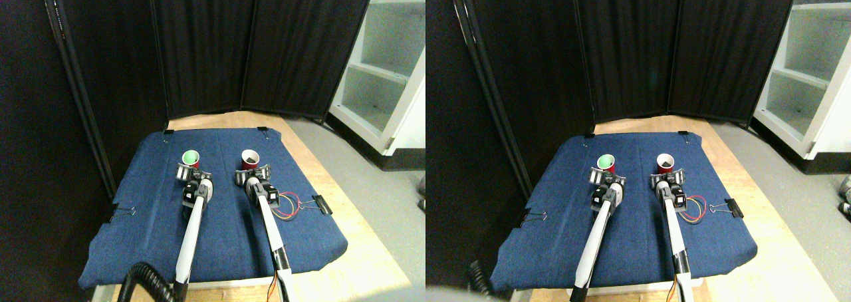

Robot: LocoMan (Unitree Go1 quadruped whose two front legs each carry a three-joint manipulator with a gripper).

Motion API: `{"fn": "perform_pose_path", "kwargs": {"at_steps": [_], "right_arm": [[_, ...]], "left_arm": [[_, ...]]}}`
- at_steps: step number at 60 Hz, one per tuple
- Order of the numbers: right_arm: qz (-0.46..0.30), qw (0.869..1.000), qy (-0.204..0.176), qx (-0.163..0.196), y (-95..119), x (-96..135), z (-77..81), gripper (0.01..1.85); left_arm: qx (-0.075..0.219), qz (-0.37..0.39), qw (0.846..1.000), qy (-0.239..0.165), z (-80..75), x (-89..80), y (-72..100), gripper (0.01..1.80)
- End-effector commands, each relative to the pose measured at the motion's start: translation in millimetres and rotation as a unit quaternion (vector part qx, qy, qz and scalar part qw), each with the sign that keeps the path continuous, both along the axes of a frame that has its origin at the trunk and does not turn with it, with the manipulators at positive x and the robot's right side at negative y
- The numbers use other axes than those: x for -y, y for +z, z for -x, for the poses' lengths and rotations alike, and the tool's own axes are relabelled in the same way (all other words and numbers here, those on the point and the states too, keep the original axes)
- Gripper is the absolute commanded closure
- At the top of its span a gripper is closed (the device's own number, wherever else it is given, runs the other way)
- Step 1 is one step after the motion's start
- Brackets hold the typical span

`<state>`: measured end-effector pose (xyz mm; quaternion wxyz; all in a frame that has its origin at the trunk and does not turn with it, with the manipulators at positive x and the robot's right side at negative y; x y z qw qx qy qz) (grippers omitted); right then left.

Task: Pour (bimanual)

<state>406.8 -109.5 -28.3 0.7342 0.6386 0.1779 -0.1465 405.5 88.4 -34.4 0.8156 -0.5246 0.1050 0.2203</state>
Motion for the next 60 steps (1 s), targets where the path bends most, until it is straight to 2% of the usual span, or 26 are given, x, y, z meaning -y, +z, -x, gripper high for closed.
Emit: {"fn": "perform_pose_path", "kwargs": {"at_steps": [1, 12, 17, 25, 28, 34, 41, 50, 60], "right_arm": [[0.006, 1.000, 0.010, 0.023, 11.5, -0.9, -4.4, 0.25], [0.017, 0.999, 0.026, 0.035, 14.5, -1.0, -3.9, 0.15], [0.021, 0.998, 0.034, 0.039, 19.4, -1.4, -1.2, 0.18], [0.013, 0.998, 0.040, 0.048, 29.5, -4.1, 4.1, 0.20], [0.029, 0.996, 0.058, 0.061, 36.2, -5.1, 7.7, 0.21], [0.031, 0.995, 0.067, 0.072, 46.4, -5.1, 13.3, 0.26], [0.021, 0.993, 0.080, 0.083, 53.7, -2.1, 19.9, 0.35], [0.028, 0.991, 0.092, 0.094, 57.2, 3.6, 29.0, 0.35], [0.031, 0.989, 0.098, 0.105, 56.3, 9.2, 39.5, 0.38]], "left_arm": [[-0.021, -0.018, 1.000, -0.012, 2.4, -0.2, -7.3, 0.01], [-0.009, -0.010, 1.000, -0.011, 7.7, -1.1, -4.2, 0.09], [-0.003, -0.006, 1.000, -0.017, 10.7, -1.6, -2.5, 0.08], [-0.003, -0.018, 0.999, -0.028, 15.3, -2.6, 2.5, 0.19], [-0.002, -0.025, 0.998, -0.049, 18.7, -5.0, 8.1, 0.19], [0.008, -0.019, 0.998, -0.061, 23.8, -9.0, 16.9, 0.25], [0.011, -0.003, 0.997, -0.072, 31.7, -11.6, 24.7, 0.16], [0.010, -0.016, 0.996, -0.089, 47.6, -15.8, 31.9, 0.26], [0.007, -0.024, 0.994, -0.110, 60.1, -21.5, 38.8, 0.27]]}}
